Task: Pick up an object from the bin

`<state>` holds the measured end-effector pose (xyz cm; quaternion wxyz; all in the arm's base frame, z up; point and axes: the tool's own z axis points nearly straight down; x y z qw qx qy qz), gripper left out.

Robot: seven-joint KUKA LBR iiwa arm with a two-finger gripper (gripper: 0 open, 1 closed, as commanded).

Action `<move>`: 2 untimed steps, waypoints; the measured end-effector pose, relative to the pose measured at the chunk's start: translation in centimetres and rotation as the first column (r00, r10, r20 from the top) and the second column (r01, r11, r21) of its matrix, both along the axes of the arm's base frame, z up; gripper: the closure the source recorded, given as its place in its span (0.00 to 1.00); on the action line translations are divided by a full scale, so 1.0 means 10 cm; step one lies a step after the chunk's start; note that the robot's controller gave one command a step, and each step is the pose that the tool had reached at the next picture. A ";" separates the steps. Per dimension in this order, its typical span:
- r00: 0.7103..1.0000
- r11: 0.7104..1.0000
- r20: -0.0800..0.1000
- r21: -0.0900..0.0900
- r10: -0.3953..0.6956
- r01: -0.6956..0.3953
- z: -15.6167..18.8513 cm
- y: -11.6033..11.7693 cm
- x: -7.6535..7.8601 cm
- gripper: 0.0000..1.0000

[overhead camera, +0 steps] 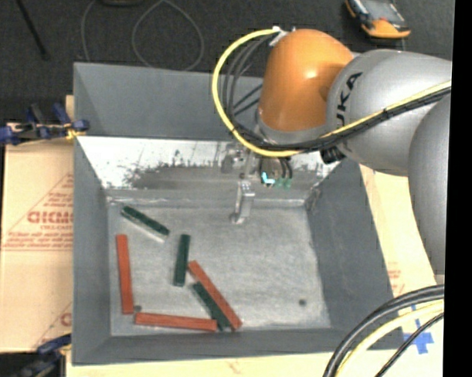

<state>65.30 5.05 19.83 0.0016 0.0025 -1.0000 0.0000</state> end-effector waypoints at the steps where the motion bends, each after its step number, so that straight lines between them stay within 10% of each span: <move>1: 0.980 0.980 0.000 0.000 0.201 -0.201 -1.11 0.33 -0.25 0.00; 2: 0.984 0.984 0.005 0.003 0.176 -0.176 -1.28 0.84 -0.44 0.00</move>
Offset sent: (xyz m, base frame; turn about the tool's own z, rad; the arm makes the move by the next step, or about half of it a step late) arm -0.0242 0.0336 -0.1079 -0.2032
